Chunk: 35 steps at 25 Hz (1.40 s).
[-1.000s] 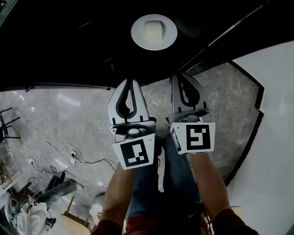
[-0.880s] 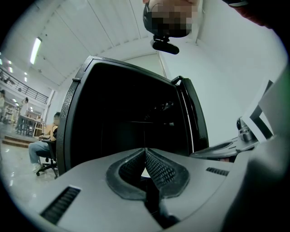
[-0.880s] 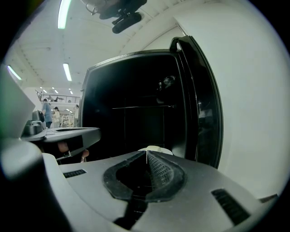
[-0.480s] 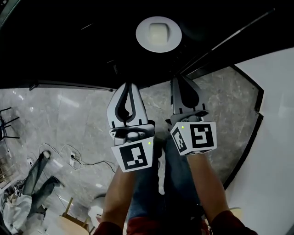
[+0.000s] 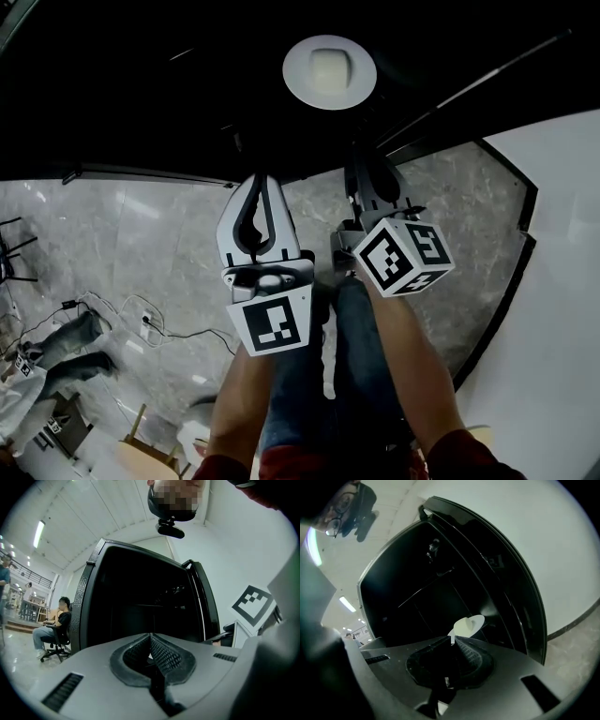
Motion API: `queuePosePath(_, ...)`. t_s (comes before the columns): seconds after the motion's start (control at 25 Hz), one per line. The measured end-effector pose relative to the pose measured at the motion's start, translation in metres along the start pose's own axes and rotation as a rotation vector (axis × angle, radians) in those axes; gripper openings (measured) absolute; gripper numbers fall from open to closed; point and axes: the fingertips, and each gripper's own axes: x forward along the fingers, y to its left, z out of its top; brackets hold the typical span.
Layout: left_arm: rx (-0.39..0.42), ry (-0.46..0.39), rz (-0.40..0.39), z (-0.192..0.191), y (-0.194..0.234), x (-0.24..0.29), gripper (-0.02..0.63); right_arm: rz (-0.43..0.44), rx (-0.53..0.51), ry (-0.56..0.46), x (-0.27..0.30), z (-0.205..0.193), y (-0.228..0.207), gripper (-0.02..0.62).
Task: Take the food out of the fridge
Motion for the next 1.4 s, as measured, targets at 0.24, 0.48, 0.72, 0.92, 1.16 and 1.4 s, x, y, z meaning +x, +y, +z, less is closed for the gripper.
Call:
queuePosePath(0.24, 0.002, -0.003, -0.007, 0.000, 0.000, 0.000, 0.014, 0.011, 0.156, 0.006, 0.014, -0.004, -0.009, 0.026)
queuePosePath(0.48, 0.002, -0.002, -0.002, -0.001, 0.002, -0.002, 0.014, 0.014, 0.255, 0.009, 0.025, -0.011, -0.015, 0.028)
queuePosePath(0.72, 0.007, 0.012, -0.003, -0.006, 0.003, -0.006, 0.014, 0.022, 0.323, 0.003, 0.037, -0.015, -0.016, 0.051)
queuePosePath(0.92, 0.013, 0.012, -0.003, -0.008, 0.005, -0.007, 0.014, 0.037, 0.470, -0.035, 0.044, -0.015, -0.021, 0.072)
queuePosePath(1.16, 0.022, 0.005, 0.003, -0.007, 0.010, -0.005, 0.014, 0.090, 0.672, -0.110, 0.054, -0.012, -0.026, 0.078)
queuePosePath(1.4, 0.027, 0.011, 0.003, -0.009, 0.013, -0.002, 0.014, 0.106, 0.779, -0.149, 0.065, -0.011, -0.031, 0.089)
